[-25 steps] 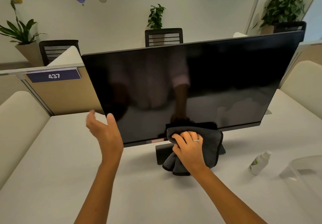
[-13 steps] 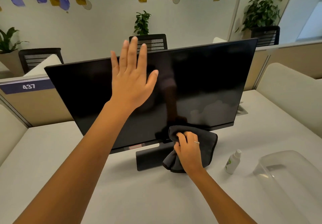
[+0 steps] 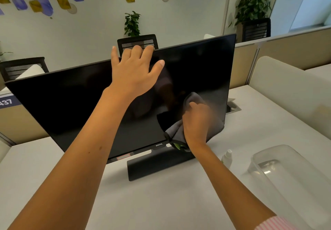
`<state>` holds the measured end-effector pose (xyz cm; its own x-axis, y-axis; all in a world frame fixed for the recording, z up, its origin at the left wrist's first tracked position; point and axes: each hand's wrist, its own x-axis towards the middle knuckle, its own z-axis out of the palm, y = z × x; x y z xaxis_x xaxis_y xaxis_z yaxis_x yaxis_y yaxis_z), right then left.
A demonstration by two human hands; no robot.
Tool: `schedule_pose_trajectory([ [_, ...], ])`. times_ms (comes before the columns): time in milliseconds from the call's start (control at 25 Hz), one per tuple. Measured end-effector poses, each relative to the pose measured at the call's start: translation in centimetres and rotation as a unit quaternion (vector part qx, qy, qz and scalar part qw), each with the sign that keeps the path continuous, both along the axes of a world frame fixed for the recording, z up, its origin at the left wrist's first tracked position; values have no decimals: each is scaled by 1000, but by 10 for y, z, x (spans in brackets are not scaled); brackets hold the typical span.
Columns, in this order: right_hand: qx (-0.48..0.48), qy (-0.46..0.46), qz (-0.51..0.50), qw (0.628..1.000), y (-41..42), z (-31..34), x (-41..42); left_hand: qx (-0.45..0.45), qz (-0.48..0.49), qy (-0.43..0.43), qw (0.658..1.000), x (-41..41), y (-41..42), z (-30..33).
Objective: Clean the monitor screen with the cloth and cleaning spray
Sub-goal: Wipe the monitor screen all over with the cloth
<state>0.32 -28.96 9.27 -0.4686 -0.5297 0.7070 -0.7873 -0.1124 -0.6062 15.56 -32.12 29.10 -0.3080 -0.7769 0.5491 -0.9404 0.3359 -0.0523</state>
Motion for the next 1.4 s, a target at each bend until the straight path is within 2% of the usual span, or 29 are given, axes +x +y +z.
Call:
schedule_pose_trajectory([
  [240, 0, 144, 111, 983, 21, -27, 30, -2, 14, -10, 1000, -4, 0, -1],
  [360, 24, 204, 123, 971, 35, -51, 34, -5, 10, -7, 1000, -2, 0, -2],
  [440, 39, 211, 136, 967, 39, -60, 31, -5, 5, -8, 1000, -1, 1, -3],
  [600, 91, 168, 155, 969, 41, -57, 28, -2, -6, -7, 1000, 4, 3, -3],
  [800, 216, 29, 118, 969, 34, -44, 9, 5, -18, -10, 1000, 8, 2, -1],
  [1000, 228, -155, 34, 961, 20, -20, -29, 13, -26, -11, 1000, 10, -1, 0],
  [1200, 245, -321, -52, 913, 1, 0, -59, 6, -38, -3, 999, 11, -2, 0],
  [1400, 214, -452, -91, 861, -10, 11, -79, 10, -44, -6, 999, 14, -3, 0],
])
